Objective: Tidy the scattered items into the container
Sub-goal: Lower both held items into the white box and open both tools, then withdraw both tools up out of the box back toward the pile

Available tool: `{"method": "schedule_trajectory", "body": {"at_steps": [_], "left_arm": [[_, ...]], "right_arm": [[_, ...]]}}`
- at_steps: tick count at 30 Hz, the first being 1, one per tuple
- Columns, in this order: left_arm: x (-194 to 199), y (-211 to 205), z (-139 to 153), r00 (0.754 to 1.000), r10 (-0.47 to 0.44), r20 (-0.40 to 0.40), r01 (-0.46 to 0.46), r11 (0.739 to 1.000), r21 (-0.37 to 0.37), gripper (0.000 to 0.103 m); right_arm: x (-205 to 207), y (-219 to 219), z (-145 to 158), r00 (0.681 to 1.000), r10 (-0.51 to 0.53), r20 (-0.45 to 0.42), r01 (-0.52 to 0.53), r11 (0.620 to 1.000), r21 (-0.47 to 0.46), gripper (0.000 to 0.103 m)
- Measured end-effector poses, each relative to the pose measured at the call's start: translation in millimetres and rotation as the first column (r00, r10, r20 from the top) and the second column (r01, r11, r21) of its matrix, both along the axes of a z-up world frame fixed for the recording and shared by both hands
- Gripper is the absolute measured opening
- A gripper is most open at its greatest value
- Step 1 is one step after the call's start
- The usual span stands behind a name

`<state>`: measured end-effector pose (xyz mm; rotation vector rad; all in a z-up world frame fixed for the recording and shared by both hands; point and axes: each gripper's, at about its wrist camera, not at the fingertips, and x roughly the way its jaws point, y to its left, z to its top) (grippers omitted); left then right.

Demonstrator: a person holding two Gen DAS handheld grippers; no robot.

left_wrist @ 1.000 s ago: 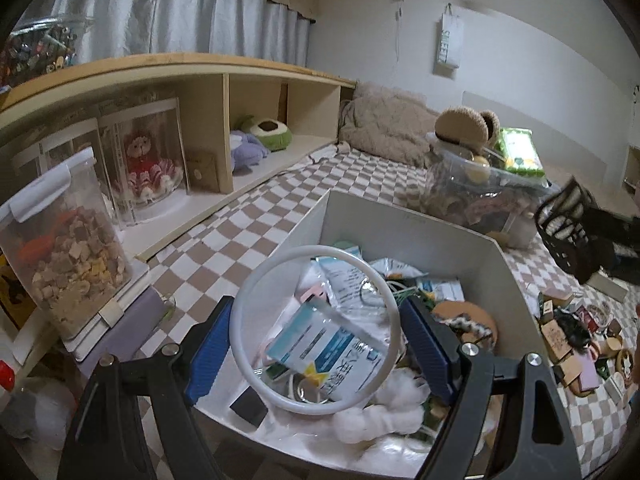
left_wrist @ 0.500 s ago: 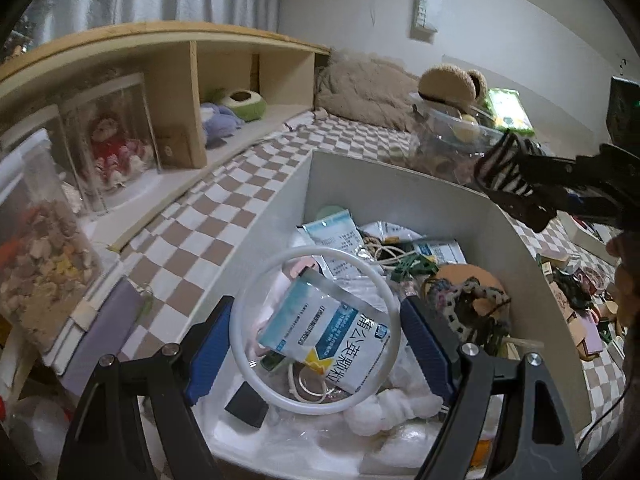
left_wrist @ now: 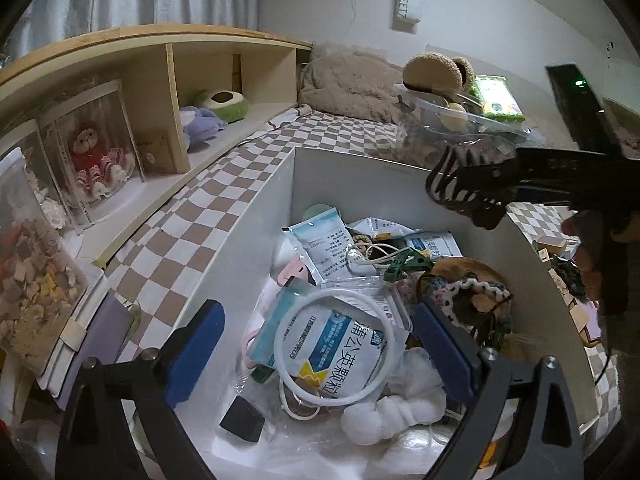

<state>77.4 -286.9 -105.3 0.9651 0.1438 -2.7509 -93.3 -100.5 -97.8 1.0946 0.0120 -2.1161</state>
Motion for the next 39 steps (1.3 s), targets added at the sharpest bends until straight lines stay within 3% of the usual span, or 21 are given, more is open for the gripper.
{"method": "schedule_trajectory", "body": {"at_steps": [4, 6, 12, 20, 31, 33, 39], "left_arm": [[2.8, -1.8, 1.2, 1.0, -0.007, -0.009, 0.007, 1.0, 0.017, 0.097], [4.4, -3.4, 2.5, 1.0, -0.011, -0.016, 0.011, 0.999, 0.033, 0.097], [5.2, -3.7, 3.1, 1.0, -0.007, -0.025, 0.008, 0.999, 0.043, 0.097], [8.1, -6.7, 6.8, 0.999, 0.011, -0.03, -0.009, 0.996, 0.087, 0.097], [12.5, -3.7, 16.1, 0.998, 0.055, -0.025, -0.053, 0.996, 0.066, 0.097], [13.1, -3.9, 17.9, 0.997, 0.072, -0.023, -0.07, 0.994, 0.08, 0.103], [12.1, 2.4, 22.8, 0.997, 0.071, -0.003, -0.07, 0.993, 0.094, 0.103]], "right_arm": [[-5.0, -10.2, -8.1, 1.0, -0.005, -0.005, 0.006, 0.997, 0.076, 0.089], [-2.9, -9.5, -5.5, 0.998, -0.021, -0.054, 0.025, 0.996, 0.085, 0.103], [-5.2, 2.9, 5.2, 0.996, -0.053, -0.069, 0.055, 0.998, 0.022, 0.103], [1.5, 10.0, 10.5, 0.996, -0.056, -0.071, 0.057, 0.998, 0.016, 0.103], [20.6, 20.9, 20.8, 0.998, -0.01, -0.057, 0.009, 1.0, -0.023, 0.103], [23.3, 25.4, 22.6, 0.998, -0.009, -0.056, 0.007, 0.999, -0.033, 0.103], [33.0, 36.9, 28.8, 0.997, -0.001, -0.074, -0.002, 0.999, -0.038, 0.103]]}}
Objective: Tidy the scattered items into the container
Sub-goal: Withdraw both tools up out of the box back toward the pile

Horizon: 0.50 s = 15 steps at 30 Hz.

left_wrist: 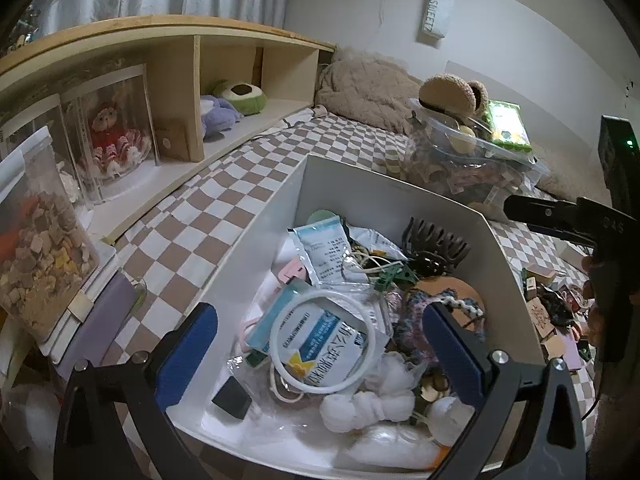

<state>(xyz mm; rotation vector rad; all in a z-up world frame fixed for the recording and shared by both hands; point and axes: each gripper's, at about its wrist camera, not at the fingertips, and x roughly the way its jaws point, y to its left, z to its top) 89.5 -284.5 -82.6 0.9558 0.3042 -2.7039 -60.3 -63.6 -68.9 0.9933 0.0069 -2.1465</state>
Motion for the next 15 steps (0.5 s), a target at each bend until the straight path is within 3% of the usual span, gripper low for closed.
{"method": "schedule_trajectory", "body": {"at_steps": [15], "left_arm": [[18.1, 19.0, 29.2, 1.0, -0.007, -0.028, 0.006, 0.999, -0.045, 0.103]], "right_arm": [[22.7, 30.6, 17.6, 1.0, -0.012, -0.024, 0.012, 0.999, -0.03, 0.103]]}}
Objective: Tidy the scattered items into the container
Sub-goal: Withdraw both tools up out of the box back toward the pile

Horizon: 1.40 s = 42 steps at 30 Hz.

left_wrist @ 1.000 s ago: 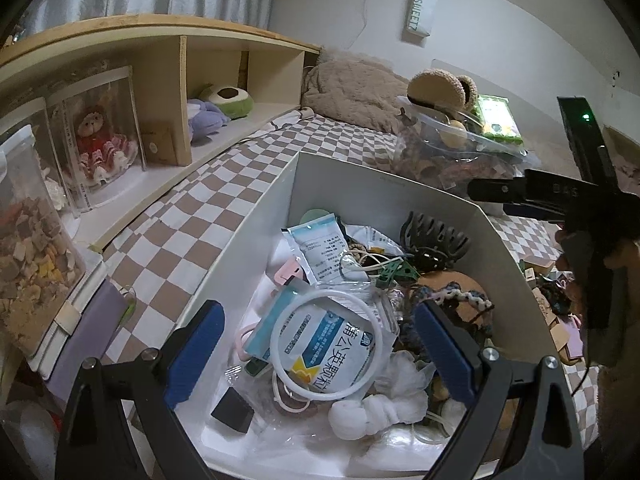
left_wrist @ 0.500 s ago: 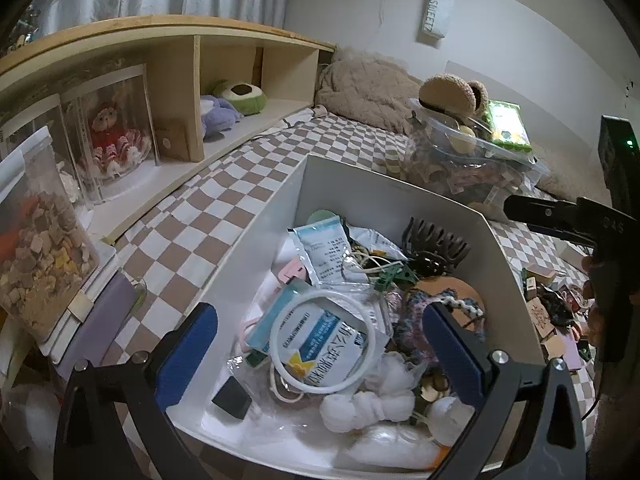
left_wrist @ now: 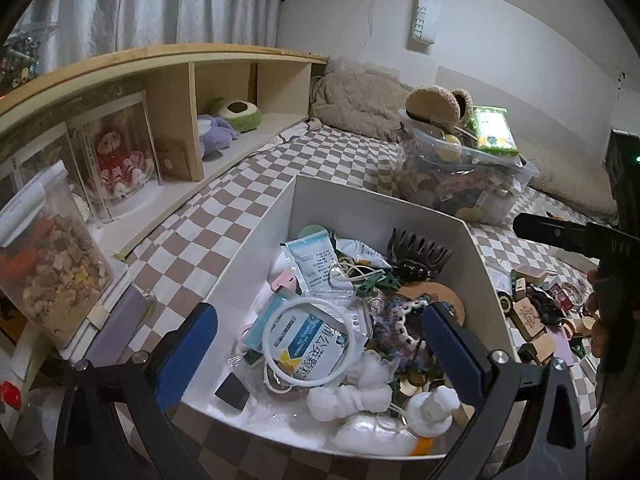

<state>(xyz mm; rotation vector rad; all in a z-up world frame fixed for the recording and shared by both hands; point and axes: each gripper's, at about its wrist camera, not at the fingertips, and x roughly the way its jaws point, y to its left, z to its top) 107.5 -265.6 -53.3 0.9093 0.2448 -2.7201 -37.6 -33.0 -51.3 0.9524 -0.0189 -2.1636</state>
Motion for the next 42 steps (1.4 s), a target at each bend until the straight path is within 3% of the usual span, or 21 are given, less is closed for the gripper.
{"method": "schedule_trajectory", "body": {"at_steps": [27, 36, 42], "left_arm": [[65.3, 16.0, 50.9, 0.998, 0.016, -0.053, -0.021, 0.995, -0.1, 0.103], [68.0, 33.1, 54.8, 0.996, 0.007, -0.084, -0.015, 0.995, -0.098, 0.103], [58.5, 49.0, 52.4, 0.992, -0.004, -0.129, -0.004, 0.998, -0.059, 0.103]], "right_arm": [[73.0, 30.1, 48.6, 0.996, 0.003, -0.09, -0.006, 0.999, -0.033, 0.103], [91.3, 54.5, 57.1, 0.991, -0.016, -0.135, 0.013, 1.0, -0.023, 0.103], [92.0, 85.7, 58.1, 0.985, -0.071, -0.159, 0.071, 0.997, -0.007, 0.103]]}}
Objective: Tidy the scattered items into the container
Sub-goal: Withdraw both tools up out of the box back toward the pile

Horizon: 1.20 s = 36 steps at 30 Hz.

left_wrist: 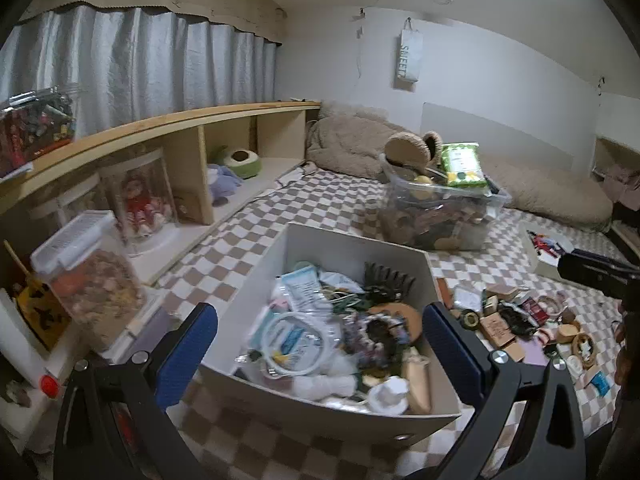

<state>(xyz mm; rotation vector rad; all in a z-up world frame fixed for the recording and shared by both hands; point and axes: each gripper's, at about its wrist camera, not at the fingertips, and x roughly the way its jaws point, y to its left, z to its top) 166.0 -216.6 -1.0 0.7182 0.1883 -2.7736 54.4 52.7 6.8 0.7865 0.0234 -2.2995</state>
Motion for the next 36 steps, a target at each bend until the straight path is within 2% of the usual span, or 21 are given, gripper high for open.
{"method": "schedule_trajectory", "body": {"at_steps": [14, 19, 30, 36], "left_arm": [[-40.8, 59.1, -11.0, 0.994, -0.11, 0.0, 0.11, 0.994, 0.022, 0.103], [-51.2, 78.9, -14.0, 0.989, -0.144, -0.021, 0.145, 0.989, 0.035, 0.103], [-65.3, 114.5, -16.6, 0.98, -0.196, -0.042, 0.197, 0.98, 0.025, 0.103], [-75.1, 131.3, -24.5, 0.975, -0.22, -0.03, 0.221, 0.975, 0.022, 0.103]], "right_arm": [[-8.0, 91.9, -7.7, 0.988, -0.155, -0.025, 0.155, 0.988, 0.014, 0.103], [-10.1, 116.7, -15.8, 0.979, -0.2, -0.035, 0.201, 0.979, 0.035, 0.103], [-13.2, 162.3, -26.4, 0.959, -0.283, -0.028, 0.284, 0.959, 0.022, 0.103], [-16.2, 181.2, -38.2, 0.946, -0.324, -0.017, 0.325, 0.945, 0.032, 0.103]]}}
